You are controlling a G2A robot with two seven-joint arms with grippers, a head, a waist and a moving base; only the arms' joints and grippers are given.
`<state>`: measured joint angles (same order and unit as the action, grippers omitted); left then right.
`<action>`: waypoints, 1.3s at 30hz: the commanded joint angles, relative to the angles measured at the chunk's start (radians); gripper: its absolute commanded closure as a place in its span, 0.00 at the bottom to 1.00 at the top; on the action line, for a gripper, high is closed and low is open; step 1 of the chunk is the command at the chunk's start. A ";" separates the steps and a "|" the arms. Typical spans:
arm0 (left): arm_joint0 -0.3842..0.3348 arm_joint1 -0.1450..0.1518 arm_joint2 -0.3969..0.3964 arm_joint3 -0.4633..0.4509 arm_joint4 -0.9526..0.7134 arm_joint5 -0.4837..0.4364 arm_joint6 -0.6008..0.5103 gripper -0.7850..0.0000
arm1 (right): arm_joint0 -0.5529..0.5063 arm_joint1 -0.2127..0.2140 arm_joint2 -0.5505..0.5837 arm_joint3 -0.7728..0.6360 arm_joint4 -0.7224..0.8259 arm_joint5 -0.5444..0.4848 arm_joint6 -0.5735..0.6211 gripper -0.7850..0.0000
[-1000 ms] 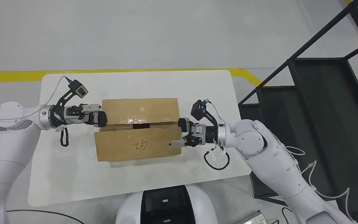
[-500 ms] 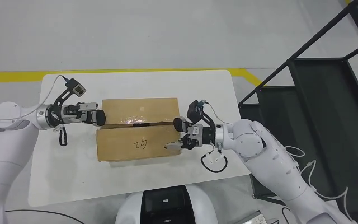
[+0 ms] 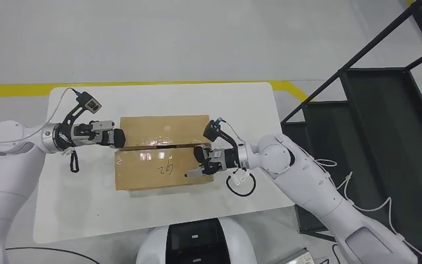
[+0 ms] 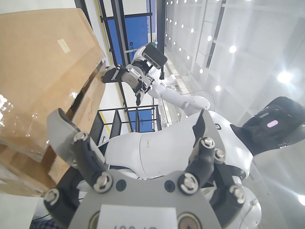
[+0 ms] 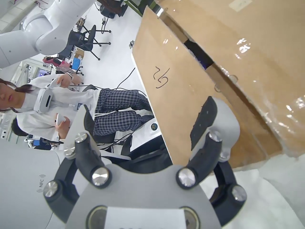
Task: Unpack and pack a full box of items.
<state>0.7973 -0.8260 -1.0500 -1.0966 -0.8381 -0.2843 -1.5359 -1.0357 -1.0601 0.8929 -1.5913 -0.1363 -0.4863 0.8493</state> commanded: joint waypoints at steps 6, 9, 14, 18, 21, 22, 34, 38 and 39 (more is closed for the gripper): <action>-0.009 0.007 0.034 0.025 0.050 0.000 0.000 0.00 | 0.038 -0.019 -0.042 0.047 -0.041 0.045 -0.032 0.00; -0.023 0.007 0.044 0.046 0.074 0.000 0.000 0.00 | 0.043 -0.022 -0.048 0.053 -0.051 0.049 -0.037 0.00; -0.038 0.004 0.065 0.064 0.155 -0.019 0.019 0.00 | 0.037 -0.022 -0.042 0.035 -0.078 0.057 -0.047 0.00; -0.045 -0.001 0.081 0.068 0.186 -0.021 0.021 0.00 | 0.008 -0.012 -0.011 -0.009 -0.096 0.055 -0.054 0.00; -0.047 -0.002 0.087 0.063 0.200 -0.021 0.021 0.00 | -0.034 0.002 0.036 -0.051 -0.111 0.053 -0.064 0.00; -0.047 -0.002 0.088 0.061 0.205 -0.022 0.022 0.00 | -0.045 0.006 0.050 -0.060 -0.115 0.052 -0.067 0.00; -0.046 0.000 0.090 0.040 0.202 -0.009 0.009 0.00 | -0.251 0.062 0.285 -0.087 -0.076 0.057 -0.105 0.00; -0.046 0.000 0.090 0.040 0.202 -0.009 0.009 0.00 | -0.286 0.067 0.305 -0.057 -0.021 0.046 -0.087 0.00; -0.046 0.000 0.090 0.040 0.202 -0.009 0.009 0.00 | -0.289 0.067 0.298 -0.041 0.004 0.036 -0.071 0.00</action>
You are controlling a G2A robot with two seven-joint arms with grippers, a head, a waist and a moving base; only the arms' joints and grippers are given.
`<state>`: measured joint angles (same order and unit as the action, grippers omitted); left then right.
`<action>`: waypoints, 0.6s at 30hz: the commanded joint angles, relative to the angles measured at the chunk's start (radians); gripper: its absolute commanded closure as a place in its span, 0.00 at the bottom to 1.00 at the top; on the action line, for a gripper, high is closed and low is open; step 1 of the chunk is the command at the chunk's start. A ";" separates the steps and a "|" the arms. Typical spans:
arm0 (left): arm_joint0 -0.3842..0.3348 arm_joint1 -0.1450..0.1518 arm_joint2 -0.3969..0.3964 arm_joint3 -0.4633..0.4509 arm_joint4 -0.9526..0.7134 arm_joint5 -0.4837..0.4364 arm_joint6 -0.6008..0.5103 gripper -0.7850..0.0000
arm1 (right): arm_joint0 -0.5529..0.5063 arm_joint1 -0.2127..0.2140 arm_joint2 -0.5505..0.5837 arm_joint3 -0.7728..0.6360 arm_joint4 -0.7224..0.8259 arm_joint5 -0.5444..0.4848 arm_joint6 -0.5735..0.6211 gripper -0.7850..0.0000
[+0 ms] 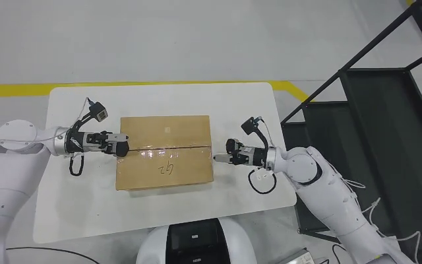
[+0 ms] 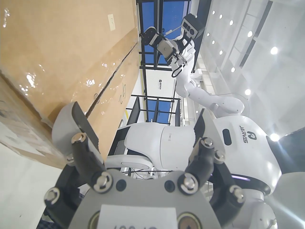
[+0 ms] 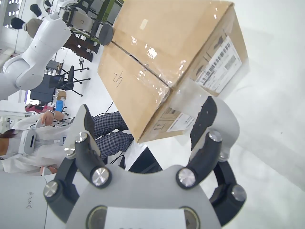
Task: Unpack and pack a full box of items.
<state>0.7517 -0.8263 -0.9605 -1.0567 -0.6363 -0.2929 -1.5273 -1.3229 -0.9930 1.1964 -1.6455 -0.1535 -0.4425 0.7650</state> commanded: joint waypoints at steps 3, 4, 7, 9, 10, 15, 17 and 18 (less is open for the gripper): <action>0.000 0.000 0.000 0.000 0.000 0.000 0.000 0.00 | 0.008 -0.006 -0.037 0.052 0.082 -0.042 0.051 0.00; 0.000 0.000 0.000 0.000 0.000 0.000 0.000 0.00 | 0.011 -0.007 -0.046 0.059 0.099 -0.053 0.060 0.00; 0.000 0.000 0.000 0.000 0.000 0.000 0.000 0.00 | 0.014 -0.011 -0.074 0.093 0.143 -0.094 0.089 0.00; 0.000 0.000 0.000 0.000 0.000 0.000 0.000 0.00 | 0.009 -0.012 -0.086 0.108 0.158 -0.107 0.109 0.00; 0.000 0.000 0.000 0.000 0.000 0.000 0.000 0.00 | 0.008 -0.012 -0.093 0.120 0.164 -0.108 0.118 0.00; 0.000 0.000 0.000 0.000 0.000 0.000 0.000 0.00 | 0.045 -0.028 -0.144 0.249 0.250 -0.125 0.124 0.00; 0.000 0.000 0.000 0.000 0.000 0.000 0.000 0.00 | 0.072 -0.038 -0.163 0.310 0.283 -0.139 0.110 0.00; 0.000 0.000 0.000 0.000 0.000 0.000 0.000 0.00 | 0.082 -0.043 -0.172 0.339 0.304 -0.149 0.101 0.00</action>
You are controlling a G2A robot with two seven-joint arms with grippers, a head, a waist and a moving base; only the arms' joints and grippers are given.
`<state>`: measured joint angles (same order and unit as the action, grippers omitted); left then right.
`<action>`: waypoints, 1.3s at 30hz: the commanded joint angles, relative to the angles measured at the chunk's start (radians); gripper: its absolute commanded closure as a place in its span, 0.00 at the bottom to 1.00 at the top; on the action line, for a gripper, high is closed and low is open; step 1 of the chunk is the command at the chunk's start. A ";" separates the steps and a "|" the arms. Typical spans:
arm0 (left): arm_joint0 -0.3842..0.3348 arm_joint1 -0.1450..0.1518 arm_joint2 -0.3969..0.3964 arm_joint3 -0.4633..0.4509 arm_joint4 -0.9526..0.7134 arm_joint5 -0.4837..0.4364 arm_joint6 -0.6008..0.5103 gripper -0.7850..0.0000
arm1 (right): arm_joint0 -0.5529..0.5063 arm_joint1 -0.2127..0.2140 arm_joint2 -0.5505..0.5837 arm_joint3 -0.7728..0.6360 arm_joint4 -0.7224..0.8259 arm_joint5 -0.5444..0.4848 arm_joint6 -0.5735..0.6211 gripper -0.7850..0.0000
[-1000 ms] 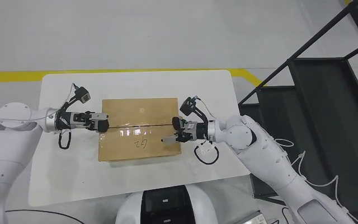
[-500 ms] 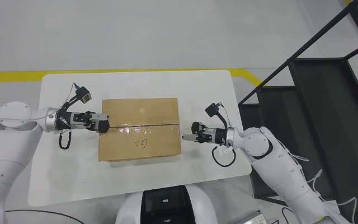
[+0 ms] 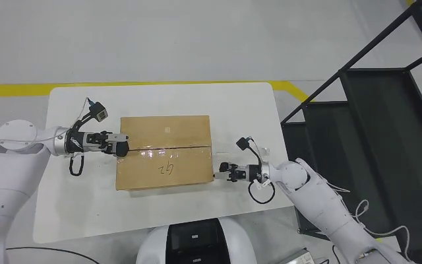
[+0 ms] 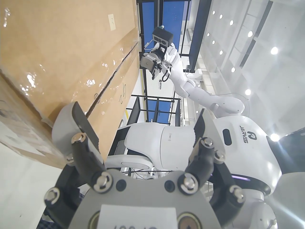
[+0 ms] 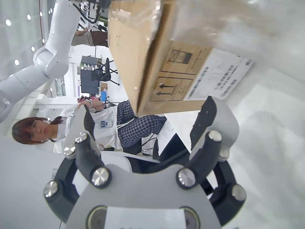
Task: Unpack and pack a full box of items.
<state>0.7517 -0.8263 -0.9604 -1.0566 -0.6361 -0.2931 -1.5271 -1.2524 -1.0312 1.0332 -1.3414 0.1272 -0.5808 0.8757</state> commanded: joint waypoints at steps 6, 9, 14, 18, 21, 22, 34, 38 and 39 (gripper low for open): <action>0.000 0.000 0.000 0.000 0.000 0.000 0.000 0.00 | 0.060 -0.038 -0.054 0.197 0.171 -0.090 -0.063 0.00; 0.000 0.000 0.000 0.000 0.000 0.000 0.000 0.00 | 0.076 -0.052 -0.066 0.270 0.226 -0.121 -0.093 0.00; 0.000 0.000 0.000 0.000 0.000 0.000 0.000 0.00 | 0.095 -0.070 -0.077 0.354 0.274 -0.150 -0.128 0.00; 0.000 0.000 0.000 0.000 0.000 0.000 0.000 0.00 | 0.095 -0.076 -0.074 0.383 0.279 -0.166 -0.159 0.00; 0.000 0.000 0.000 0.000 0.000 0.000 0.000 0.00 | 0.093 -0.078 -0.068 0.390 0.276 -0.173 -0.175 0.00; 0.000 0.000 0.000 0.000 0.000 0.000 0.000 0.00 | 0.092 -0.079 -0.066 0.392 0.276 -0.174 -0.181 0.00; 0.000 0.000 0.000 0.000 0.000 0.000 0.000 0.00 | 0.083 -0.093 -0.048 0.403 0.298 -0.213 -0.239 1.00; 0.000 0.000 0.000 0.000 0.000 0.000 0.000 0.00 | 0.070 -0.088 -0.016 0.403 0.308 -0.277 -0.243 1.00; 0.000 0.000 0.000 0.000 0.000 0.000 0.000 0.00 | 0.065 -0.086 -0.006 0.399 0.309 -0.289 -0.246 1.00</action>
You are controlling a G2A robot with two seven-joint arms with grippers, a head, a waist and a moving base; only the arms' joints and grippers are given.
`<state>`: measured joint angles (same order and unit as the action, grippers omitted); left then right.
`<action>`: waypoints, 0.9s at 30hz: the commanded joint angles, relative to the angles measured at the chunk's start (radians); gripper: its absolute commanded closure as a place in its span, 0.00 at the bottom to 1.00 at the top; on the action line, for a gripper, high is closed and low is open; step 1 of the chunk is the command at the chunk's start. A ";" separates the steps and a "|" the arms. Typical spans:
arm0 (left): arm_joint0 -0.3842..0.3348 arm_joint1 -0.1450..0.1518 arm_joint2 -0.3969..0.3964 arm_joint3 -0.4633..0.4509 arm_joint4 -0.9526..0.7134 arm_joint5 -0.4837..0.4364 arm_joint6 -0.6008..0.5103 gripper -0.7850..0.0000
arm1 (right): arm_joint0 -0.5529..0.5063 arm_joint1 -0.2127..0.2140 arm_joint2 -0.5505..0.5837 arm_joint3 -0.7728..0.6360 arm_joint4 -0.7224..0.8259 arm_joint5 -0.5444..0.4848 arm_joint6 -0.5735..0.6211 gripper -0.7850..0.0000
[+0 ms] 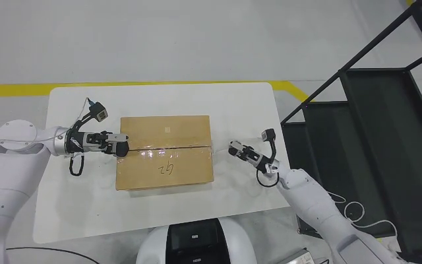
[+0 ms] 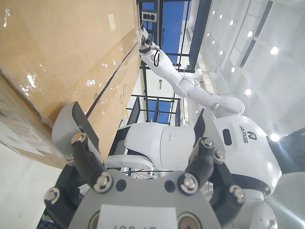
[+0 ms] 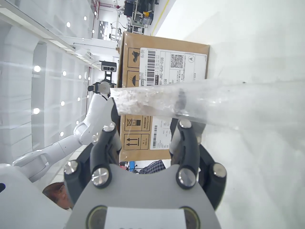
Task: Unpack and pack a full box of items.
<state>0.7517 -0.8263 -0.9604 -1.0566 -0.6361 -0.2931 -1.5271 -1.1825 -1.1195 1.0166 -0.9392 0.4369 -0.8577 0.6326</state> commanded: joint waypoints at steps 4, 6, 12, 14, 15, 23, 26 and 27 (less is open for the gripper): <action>0.000 0.000 0.000 0.000 0.000 0.000 0.000 0.00 | -0.027 0.014 0.052 -0.034 -0.023 -0.046 -0.015 1.00; 0.000 0.000 0.000 0.000 0.000 0.000 0.000 0.00 | -0.043 0.022 0.078 -0.072 -0.054 -0.054 -0.029 1.00; 0.000 0.000 0.000 0.000 0.000 0.000 0.000 0.00 | -0.081 0.038 0.132 -0.230 -0.196 -0.019 -0.079 1.00; 0.000 0.000 0.000 0.000 0.000 0.000 0.000 0.00 | -0.089 0.040 0.140 -0.281 -0.238 0.002 -0.089 1.00; 0.000 0.000 0.000 0.000 0.000 0.000 0.000 0.00 | -0.094 0.041 0.144 -0.320 -0.269 0.022 -0.096 1.00; 0.000 0.000 0.000 0.000 0.000 0.000 0.000 0.00 | -0.068 0.033 0.103 -0.450 -0.395 0.144 -0.082 1.00; 0.000 0.000 0.000 0.000 0.000 0.000 0.000 0.00 | -0.043 0.027 0.082 -0.464 -0.420 0.169 -0.077 1.00; 0.000 0.000 0.000 0.000 0.000 0.000 0.000 0.00 | -0.034 0.025 0.075 -0.468 -0.428 0.176 -0.076 1.00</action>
<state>0.7517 -0.8263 -0.9604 -1.0566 -0.6361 -0.2931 -1.5271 -1.2260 -1.0926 1.0982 -1.4040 0.0173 -0.6893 0.5553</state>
